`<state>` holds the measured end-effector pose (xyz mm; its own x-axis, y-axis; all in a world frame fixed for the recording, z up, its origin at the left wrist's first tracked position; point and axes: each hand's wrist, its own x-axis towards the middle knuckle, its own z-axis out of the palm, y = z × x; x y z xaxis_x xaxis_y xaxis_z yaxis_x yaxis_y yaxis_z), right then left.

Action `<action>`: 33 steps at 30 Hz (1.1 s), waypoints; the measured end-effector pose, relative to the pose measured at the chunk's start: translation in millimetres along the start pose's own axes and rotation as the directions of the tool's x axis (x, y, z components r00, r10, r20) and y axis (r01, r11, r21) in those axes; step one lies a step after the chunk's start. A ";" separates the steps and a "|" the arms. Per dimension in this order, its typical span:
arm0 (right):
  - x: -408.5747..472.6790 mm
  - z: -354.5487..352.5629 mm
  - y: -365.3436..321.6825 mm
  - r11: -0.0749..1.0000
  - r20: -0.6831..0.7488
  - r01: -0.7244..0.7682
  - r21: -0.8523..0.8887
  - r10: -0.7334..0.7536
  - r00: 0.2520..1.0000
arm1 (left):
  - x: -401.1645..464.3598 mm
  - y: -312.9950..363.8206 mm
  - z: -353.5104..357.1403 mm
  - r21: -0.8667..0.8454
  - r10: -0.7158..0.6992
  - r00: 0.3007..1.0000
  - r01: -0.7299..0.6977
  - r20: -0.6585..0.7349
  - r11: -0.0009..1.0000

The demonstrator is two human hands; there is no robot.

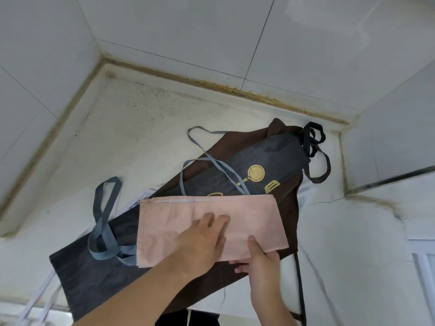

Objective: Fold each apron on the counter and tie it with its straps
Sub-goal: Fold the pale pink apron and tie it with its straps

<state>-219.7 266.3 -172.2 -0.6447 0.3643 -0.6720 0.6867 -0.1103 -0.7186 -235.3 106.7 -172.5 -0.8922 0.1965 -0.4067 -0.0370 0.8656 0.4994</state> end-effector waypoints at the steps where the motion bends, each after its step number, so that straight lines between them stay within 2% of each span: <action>1: 1.3 -2.6 -1.3 1.000 0.000 -0.004 0.013 0.004 1.000 | 3.5 3.2 5.5 0.054 -0.015 1.000 0.016 -0.020 0.998; 3: -1.1 -4.8 -4.6 1.000 0.008 0.024 -0.015 -0.024 1.000 | 9.7 7.9 11.3 0.085 -0.090 0.993 0.096 -0.075 0.992; 6: -4.5 -7.7 -5.8 0.979 0.004 0.122 -0.165 -0.123 0.992 | 18.6 17.0 11.7 0.147 -0.167 0.972 0.192 -0.166 0.970; 8: -8.5 -7.8 -4.2 0.927 0.030 0.254 -0.276 -0.256 0.966 | 21.4 22.6 7.8 0.154 -0.169 0.965 0.201 -0.199 0.967; 10: -14.4 -4.7 -1.6 0.774 0.104 0.450 -0.446 -0.455 0.885 | 24.9 20.6 1.5 0.125 -0.203 0.963 0.227 -0.179 0.966; 12: -20.6 0.3 -0.8 0.526 0.239 0.640 -0.560 -0.638 0.732 | 27.9 14.3 -9.6 -0.116 -0.298 0.952 0.289 -0.071 0.950; 13: -24.3 3.1 -2.5 0.392 0.315 0.710 -0.585 -0.697 0.644 | 29.8 8.5 -13.4 -0.340 -0.357 0.934 0.335 -0.003 0.879; 14: -27.0 6.7 -3.4 0.273 0.390 0.767 -0.581 -0.733 0.557 | 25.5 6.5 -21.4 -0.579 -0.407 0.911 0.370 0.072 0.726; 15: -30.4 11.0 -4.9 0.180 0.464 0.809 -0.560 -0.741 0.486 | 21.6 0.3 -25.4 -0.736 -0.433 0.885 0.407 0.171 0.540; 16: -34.9 16.1 -5.6 0.110 0.533 0.841 -0.530 -0.728 0.432 | 17.4 -4.9 -29.2 -0.816 -0.455 0.856 0.437 0.247 0.378; 18: -41.2 24.8 -2.0 0.022 0.649 0.875 -0.484 -0.662 0.375 | 12.4 -25.1 -34.3 -0.875 -0.521 0.789 0.459 0.325 0.150; 20: -39.3 29.0 6.2 -0.023 0.696 0.852 -0.524 -0.588 0.412 | 11.5 -37.0 -40.7 -0.907 -0.568 0.752 0.420 0.333 0.023; 21: -35.7 29.3 10.6 -0.010 0.681 0.820 -0.572 -0.563 0.468 | 10.5 -39.8 -45.0 -0.913 -0.594 0.731 0.408 0.336 -0.014; 22: -31.0 28.6 14.2 0.037 0.640 0.777 -0.629 -0.543 0.544 | 9.3 -38.8 -50.7 -0.912 -0.595 0.715 0.401 0.368 -0.082; 23: -26.6 28.0 16.1 0.103 0.588 0.731 -0.675 -0.523 0.617 | 9.2 -35.7 -56.4 -0.902 -0.556 0.713 0.378 0.428 -0.209; 24: -22.7 28.1 17.4 0.158 0.541 0.688 -0.709 -0.504 0.673 | 6.2 -31.3 -62.6 -0.896 -0.497 0.746 0.348 0.443 -0.275; 26: -18.0 29.9 19.9 0.199 0.503 0.638 -0.744 -0.462 0.731 | 7.7 -27.2 -65.5 -0.903 -0.501 0.755 0.301 0.423 -0.307; 29: -17.5 31.3 21.3 0.152 0.569 0.685 -0.712 -0.445 0.691 | 4.8 -40.6 -66.5 -0.897 -0.502 0.764 0.228 0.406 -0.380; 32: -16.3 26.7 17.4 0.098 0.616 0.734 -0.672 -0.476 0.627 | 2.0 -52.7 -68.4 -0.863 -0.424 0.778 0.291 0.465 -0.413; 33: -16.3 25.0 16.0 0.081 0.625 0.742 -0.665 -0.484 0.613 | -1.3 -55.8 -71.6 -0.864 -0.397 0.790 0.311 0.467 -0.397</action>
<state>-206.6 235.5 -177.2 -0.9373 -0.3011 -0.1755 -0.1996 0.8767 -0.4377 -264.3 25.2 -145.1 -0.4801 0.0265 -0.8768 -0.6516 -0.6800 0.3362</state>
